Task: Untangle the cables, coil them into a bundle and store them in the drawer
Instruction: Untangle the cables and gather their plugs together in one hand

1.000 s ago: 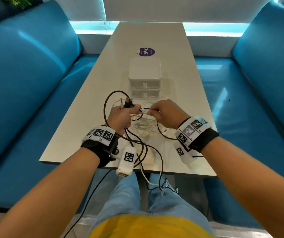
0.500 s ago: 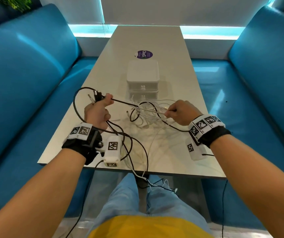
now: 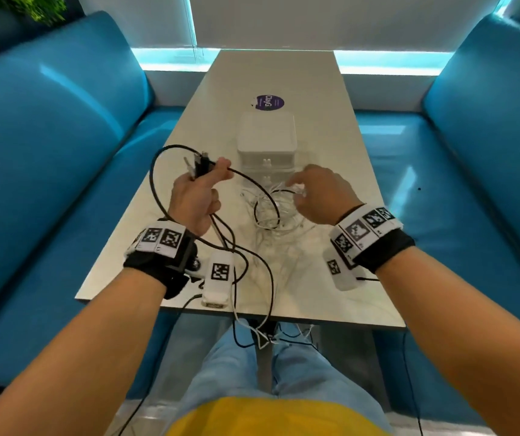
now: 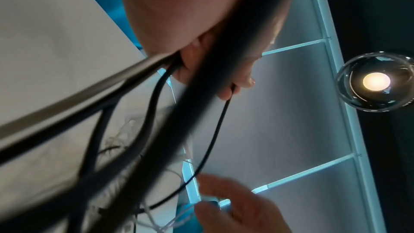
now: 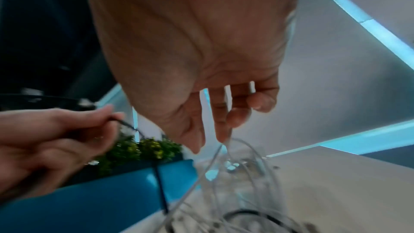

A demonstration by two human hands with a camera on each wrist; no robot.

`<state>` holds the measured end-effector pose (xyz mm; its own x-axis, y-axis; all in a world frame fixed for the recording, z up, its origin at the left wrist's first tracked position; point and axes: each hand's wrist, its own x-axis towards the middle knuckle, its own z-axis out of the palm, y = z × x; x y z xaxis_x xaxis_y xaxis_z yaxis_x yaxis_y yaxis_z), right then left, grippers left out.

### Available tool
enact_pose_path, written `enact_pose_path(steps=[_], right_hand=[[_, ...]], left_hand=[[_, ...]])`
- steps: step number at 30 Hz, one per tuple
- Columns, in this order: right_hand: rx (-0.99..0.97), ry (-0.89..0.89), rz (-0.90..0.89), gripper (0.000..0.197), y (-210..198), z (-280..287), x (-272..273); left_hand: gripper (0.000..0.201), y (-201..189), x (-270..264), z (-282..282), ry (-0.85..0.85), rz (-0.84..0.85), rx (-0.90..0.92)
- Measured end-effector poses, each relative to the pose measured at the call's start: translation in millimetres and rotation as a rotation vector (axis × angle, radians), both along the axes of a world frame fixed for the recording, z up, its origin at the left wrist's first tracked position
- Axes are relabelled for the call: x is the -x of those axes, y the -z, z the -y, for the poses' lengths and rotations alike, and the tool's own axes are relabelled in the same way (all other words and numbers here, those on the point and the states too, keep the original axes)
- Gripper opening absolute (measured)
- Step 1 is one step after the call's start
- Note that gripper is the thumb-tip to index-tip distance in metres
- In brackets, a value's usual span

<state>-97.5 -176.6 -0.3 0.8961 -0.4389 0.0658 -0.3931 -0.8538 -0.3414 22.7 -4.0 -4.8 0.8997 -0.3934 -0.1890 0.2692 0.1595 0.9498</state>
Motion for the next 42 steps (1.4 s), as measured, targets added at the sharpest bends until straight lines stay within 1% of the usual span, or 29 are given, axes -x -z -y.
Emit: enact_pose_path(steps=[1, 3, 4, 6, 8, 10, 11, 13, 14, 16, 18, 20, 21, 22, 23, 24, 25, 26, 27, 28, 29, 31, 32, 35, 37, 40, 42], right_hand=[[-0.013, -0.037, 0.027, 0.034, -5.1, -8.1, -5.4], [-0.080, -0.082, 0.023, 0.036, -10.8, -20.2, -15.3], [-0.126, -0.094, 0.012, 0.032, -11.7, -23.7, -19.5], [-0.192, -0.115, 0.011, 0.017, -15.3, -27.2, -24.7], [-0.226, -0.112, 0.075, 0.018, -17.9, -23.9, -27.3], [-0.267, -0.109, 0.171, 0.017, -22.4, -18.5, -25.1], [-0.299, -0.122, 0.218, 0.015, -25.8, -18.1, -23.8], [-0.342, -0.156, 0.299, 0.013, -35.6, -19.6, -22.5], [-0.353, -0.180, 0.340, 0.012, -42.4, -21.8, -21.9], [-0.403, -0.223, 0.450, 0.012, -57.3, -25.2, -20.6], [-0.503, -0.236, 0.597, 0.012, -69.8, -24.9, -16.9], [-0.574, -0.223, 0.711, 0.010, -74.1, -24.3, -13.5], [-0.609, -0.212, 0.733, 0.008, -70.9, -22.8, -12.7], [-0.614, -0.194, 0.710, 0.013, -64.9, -20.1, -11.4], [-0.590, -0.176, 0.628, 0.025, -55.2, -16.1, -10.3], [-0.547, -0.163, 0.480, 0.041, -43.1, -12.3, -9.2], [-0.481, -0.166, 0.298, 0.050, -30.2, -9.7, -7.4], [-0.402, -0.187, 0.130, 0.047, -16.6, -8.7, -4.5], [-0.331, -0.214, 0.017, 0.035, -3.7, -8.7, -1.6], [-0.286, -0.220, -0.035, 0.021, 6.9, -9.5, 1.4], [-0.272, -0.208, -0.044, 0.017, 15.9, -7.8, 3.5], [-0.267, -0.148, -0.028, 0.026, 29.2, 2.4, 7.0], [-0.266, -0.117, -0.018, 0.026, 33.1, 8.6, 8.6], [-0.255, -0.047, -0.002, 0.024, 39.4, 24.2, 9.6], [-0.230, -0.003, 0.000, 0.019, 42.2, 31.2, 8.3], [-0.138, 0.131, -0.107, 0.017, 58.0, 52.1, 17.2], [-0.104, 0.217, -0.176, 0.016, 69.5, 68.2, 28.9]], left_hand=[[0.016, -2.4, 3.0, 3.1, 0.028, -0.005, 0.024], [0.013, -7.1, 8.8, 7.9, 0.101, -0.011, 0.096], [0.012, -9.3, 11.4, 9.5, 0.139, -0.007, 0.122], [0.010, -10.7, 13.5, 10.2, 0.190, 0.016, 0.148], [0.007, -6.9, 11.7, 9.4, 0.205, 0.064, 0.156], [0.021, -1.3, 11.8, 14.1, 0.218, 0.157, 0.074], [0.022, 2.8, 12.6, 17.6, 0.216, 0.228, -0.011], [0.010, 11.5, 18.2, 27.5, 0.229, 0.342, -0.159], [0.006, 15.7, 22.7, 32.5, 0.248, 0.363, -0.209], [0.010, 27.7, 26.6, 40.3, 0.294, 0.365, -0.292], [0.012, 37.6, 26.4, 43.1, 0.322, 0.340, -0.352], [0.019, 42.9, 24.3, 44.2, 0.305, 0.309, -0.348], [0.025, 43.3, 24.4, 44.9, 0.287, 0.320, -0.357], [0.028, 43.6, 23.6, 46.0, 0.263, 0.337, -0.365], [0.026, 42.4, 23.6, 46.0, 0.246, 0.322, -0.347], [0.021, 39.9, 23.3, 45.7, 0.229, 0.280, -0.308], [0.019, 37.1, 22.1, 44.4, 0.221, 0.232, -0.272], [0.017, 34.8, 20.9, 42.8, 0.225, 0.187, -0.243], [0.016, 31.9, 20.5, 40.7, 0.237, 0.156, -0.228], [0.018, 29.9, 20.1, 38.4, 0.243, 0.138, -0.211], [0.020, 28.5, 20.2, 36.3, 0.237, 0.124, -0.192], [0.017, 26.4, 18.6, 31.7, 0.206, 0.075, -0.135], [0.016, 26.3, 17.0, 28.9, 0.194, 0.052, -0.099], [0.017, 26.1, 16.7, 21.7, 0.165, -0.006, -0.029], [0.018, 26.6, 17.2, 20.3, 0.124, -0.040, 0.001], [0.020, 21.4, 7.4, 11.9, -0.046, -0.087, 0.053], [0.021, 15.8, -4.0, 3.2, -0.096, -0.056, 0.073]])
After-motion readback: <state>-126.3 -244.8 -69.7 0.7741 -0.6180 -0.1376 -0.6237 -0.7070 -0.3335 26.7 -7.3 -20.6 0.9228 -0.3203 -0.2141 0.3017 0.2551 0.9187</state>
